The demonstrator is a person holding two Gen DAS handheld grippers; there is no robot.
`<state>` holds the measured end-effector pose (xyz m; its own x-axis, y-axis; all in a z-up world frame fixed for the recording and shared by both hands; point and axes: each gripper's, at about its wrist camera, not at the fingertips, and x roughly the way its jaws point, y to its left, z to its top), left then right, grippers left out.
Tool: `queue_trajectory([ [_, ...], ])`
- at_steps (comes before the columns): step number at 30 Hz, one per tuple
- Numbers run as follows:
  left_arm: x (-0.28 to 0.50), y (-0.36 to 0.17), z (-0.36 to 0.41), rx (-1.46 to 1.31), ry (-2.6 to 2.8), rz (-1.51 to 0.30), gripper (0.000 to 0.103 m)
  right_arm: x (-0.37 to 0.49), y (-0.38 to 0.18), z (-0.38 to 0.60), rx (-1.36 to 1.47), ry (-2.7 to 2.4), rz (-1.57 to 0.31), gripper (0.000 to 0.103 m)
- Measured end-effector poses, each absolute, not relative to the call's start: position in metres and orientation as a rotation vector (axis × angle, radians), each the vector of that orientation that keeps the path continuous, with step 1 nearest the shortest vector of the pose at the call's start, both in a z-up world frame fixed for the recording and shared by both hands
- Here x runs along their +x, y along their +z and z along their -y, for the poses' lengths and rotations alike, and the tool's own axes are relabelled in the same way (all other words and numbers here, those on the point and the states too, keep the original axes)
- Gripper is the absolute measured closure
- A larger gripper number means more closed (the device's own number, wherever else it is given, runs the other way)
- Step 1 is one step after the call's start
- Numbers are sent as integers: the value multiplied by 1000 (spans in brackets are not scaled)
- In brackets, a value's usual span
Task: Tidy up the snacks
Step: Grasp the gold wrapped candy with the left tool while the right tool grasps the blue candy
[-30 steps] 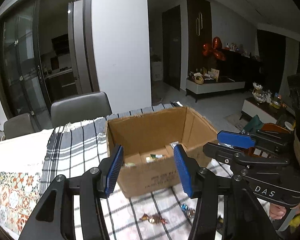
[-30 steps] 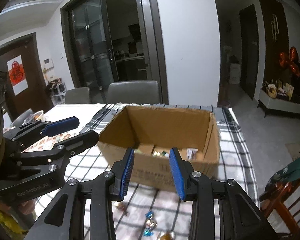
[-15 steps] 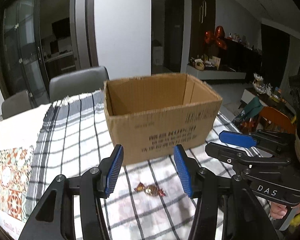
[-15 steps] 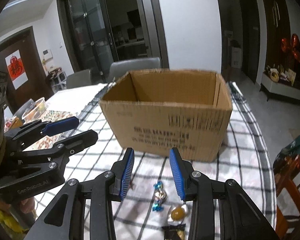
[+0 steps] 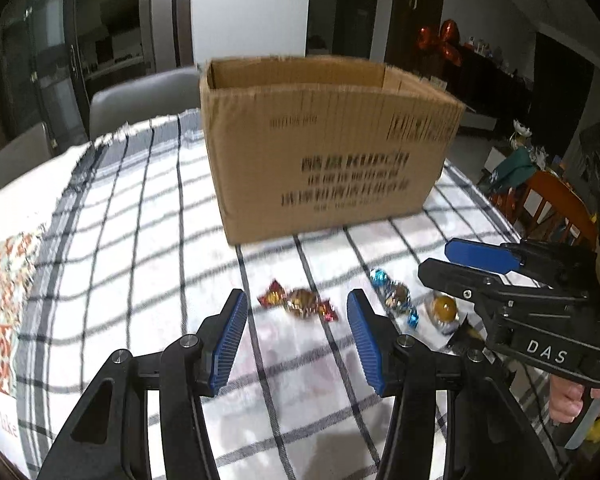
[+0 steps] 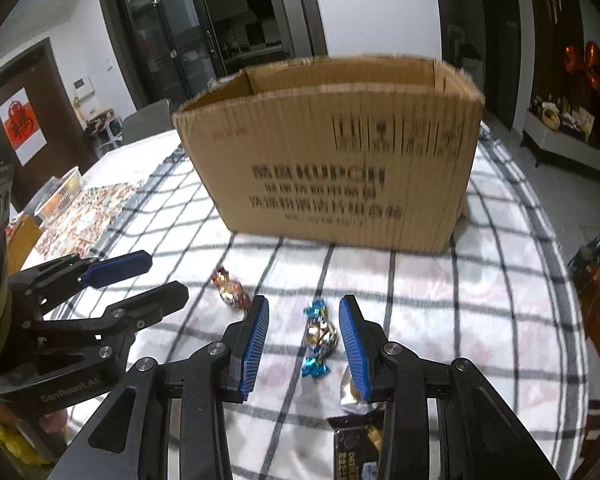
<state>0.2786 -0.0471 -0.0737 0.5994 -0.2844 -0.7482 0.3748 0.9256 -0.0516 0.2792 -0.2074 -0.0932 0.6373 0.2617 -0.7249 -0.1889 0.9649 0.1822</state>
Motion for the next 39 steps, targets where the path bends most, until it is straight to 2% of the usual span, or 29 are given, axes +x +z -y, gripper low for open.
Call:
queue_trajectory([
  [5, 286, -89, 49, 110, -385, -888, 53, 281, -109, 206, 104, 260, -878, 65],
  [8, 291, -97, 51, 104, -386, -910, 57, 283, -117, 206, 114, 258, -897, 66],
  [24, 323, -122, 65, 72, -358, -970, 66, 298, -137, 205, 137, 256, -937, 66],
  [26, 324, -124, 68, 74, -354, -975, 66, 299, -138, 205, 135, 262, -937, 72],
  [34, 328, -132, 73, 84, -348, -988, 68, 304, -144, 203, 128, 258, -946, 72],
  [37, 328, -132, 72, 76, -350, -988, 69, 305, -147, 203, 121, 252, -946, 80],
  [39, 328, -131, 70, 73, -358, -984, 71, 304, -146, 203, 123, 249, -943, 80],
])
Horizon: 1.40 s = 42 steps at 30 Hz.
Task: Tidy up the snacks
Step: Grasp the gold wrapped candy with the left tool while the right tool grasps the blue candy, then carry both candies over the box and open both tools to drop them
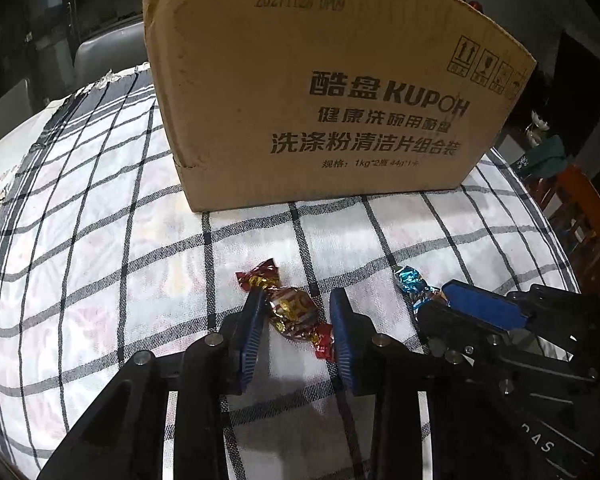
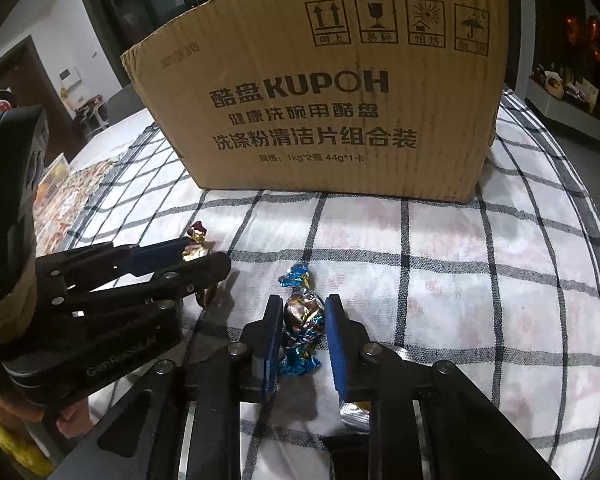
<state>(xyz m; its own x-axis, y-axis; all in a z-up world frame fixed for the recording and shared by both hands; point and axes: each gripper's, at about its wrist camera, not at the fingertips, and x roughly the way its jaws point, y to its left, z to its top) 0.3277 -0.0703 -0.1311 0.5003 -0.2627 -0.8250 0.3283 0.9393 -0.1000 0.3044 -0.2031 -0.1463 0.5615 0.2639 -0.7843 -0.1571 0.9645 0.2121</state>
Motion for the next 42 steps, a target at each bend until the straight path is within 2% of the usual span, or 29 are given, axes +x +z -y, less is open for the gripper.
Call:
queue_trajectory([
  [1, 327, -129, 70, 75, -361, -974, 77, 304, -146, 203, 124, 248, -942, 80],
  [14, 302, -104, 68, 86, -401, -920, 77, 286, -113, 208, 136, 251, -863, 80],
  [42, 273, 34, 74, 129, -457, -605, 77, 269, 8, 231, 128, 227, -577, 80],
])
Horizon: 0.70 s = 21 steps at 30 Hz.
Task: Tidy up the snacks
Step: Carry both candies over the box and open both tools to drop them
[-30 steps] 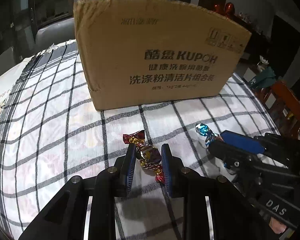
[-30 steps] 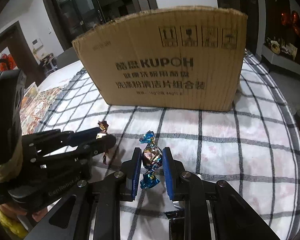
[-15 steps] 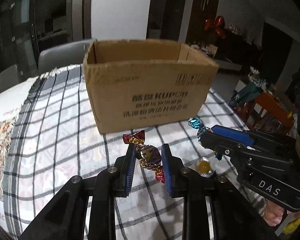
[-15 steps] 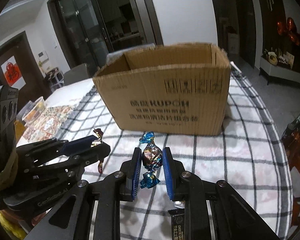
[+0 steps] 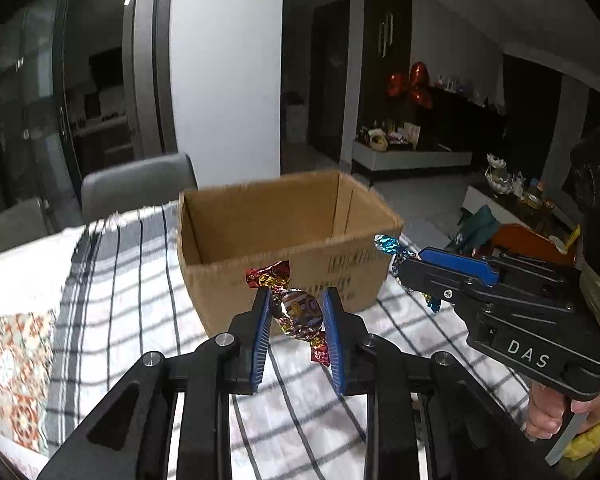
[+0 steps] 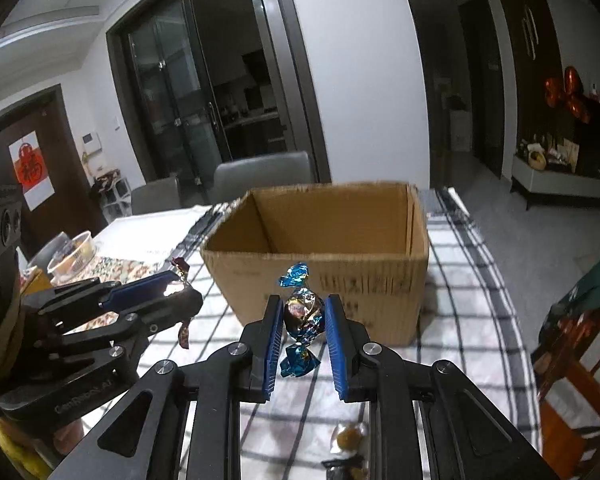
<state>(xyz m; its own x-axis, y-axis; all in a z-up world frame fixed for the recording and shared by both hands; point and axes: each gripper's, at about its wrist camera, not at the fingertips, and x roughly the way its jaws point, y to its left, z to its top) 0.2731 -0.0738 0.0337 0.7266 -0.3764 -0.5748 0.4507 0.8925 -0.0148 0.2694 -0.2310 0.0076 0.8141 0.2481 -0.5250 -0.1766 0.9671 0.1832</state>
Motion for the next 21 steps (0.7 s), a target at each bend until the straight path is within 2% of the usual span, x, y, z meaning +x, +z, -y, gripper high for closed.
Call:
queue_trajectory([
  [8, 295, 62, 78, 161, -441, -524, 77, 287, 35, 234, 79, 208, -518, 80],
  [21, 358, 67, 88, 174, -443, -522, 77, 344, 51, 239, 22, 194, -505, 80],
])
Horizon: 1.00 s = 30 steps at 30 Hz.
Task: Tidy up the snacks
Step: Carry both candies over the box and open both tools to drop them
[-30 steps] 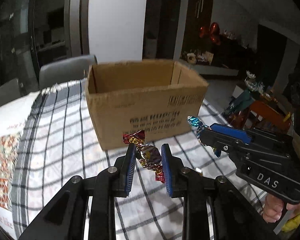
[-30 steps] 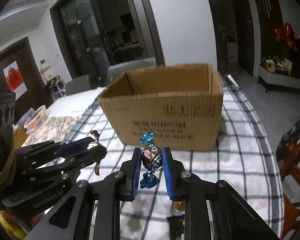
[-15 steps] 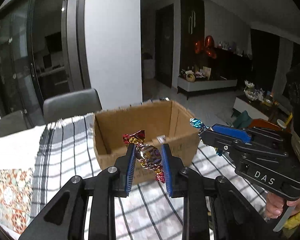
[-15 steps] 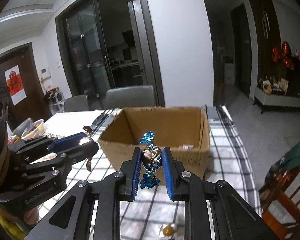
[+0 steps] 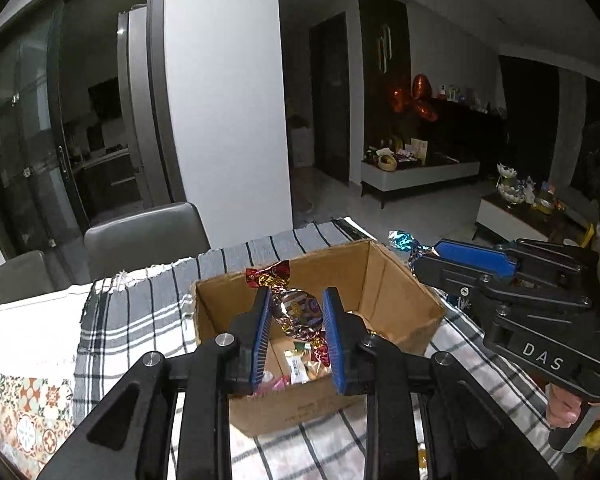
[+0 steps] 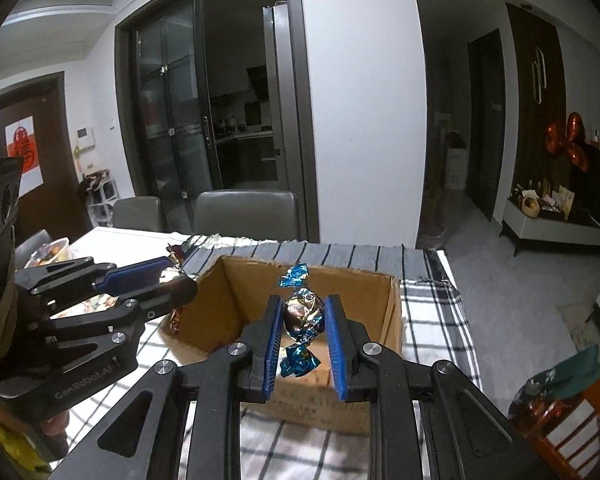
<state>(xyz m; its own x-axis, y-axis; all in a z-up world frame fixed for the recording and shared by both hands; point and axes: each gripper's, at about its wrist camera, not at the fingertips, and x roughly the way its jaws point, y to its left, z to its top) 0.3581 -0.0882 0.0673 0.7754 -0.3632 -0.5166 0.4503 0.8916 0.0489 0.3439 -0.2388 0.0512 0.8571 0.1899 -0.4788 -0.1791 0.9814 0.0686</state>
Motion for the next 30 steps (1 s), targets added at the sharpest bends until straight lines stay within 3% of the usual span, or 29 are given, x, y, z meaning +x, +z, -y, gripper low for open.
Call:
queue_trajectory([
  [8, 386, 58, 97, 186, -428, -534, 76, 373, 43, 246, 21, 173, -528, 80],
  [10, 390, 55, 98, 186, -417, -537, 68, 379, 40, 249, 32, 163, -538, 79],
  [12, 391, 54, 96, 181, -415, -537, 59, 384, 38, 251, 36, 157, -554, 73],
  [13, 391, 53, 96, 179, -413, -537, 58, 385, 37, 252, 39, 146, -556, 61],
  [14, 389, 53, 95, 180, -410, -538, 58, 384, 37, 252, 41, 140, -552, 58],
  [23, 364, 57, 90, 180, -380, -534, 45, 356, 40, 252, 27, 137, -544, 58],
  [30, 323, 67, 83, 160, -378, -511, 43, 316, 49, 247, 22, 154, -512, 58],
])
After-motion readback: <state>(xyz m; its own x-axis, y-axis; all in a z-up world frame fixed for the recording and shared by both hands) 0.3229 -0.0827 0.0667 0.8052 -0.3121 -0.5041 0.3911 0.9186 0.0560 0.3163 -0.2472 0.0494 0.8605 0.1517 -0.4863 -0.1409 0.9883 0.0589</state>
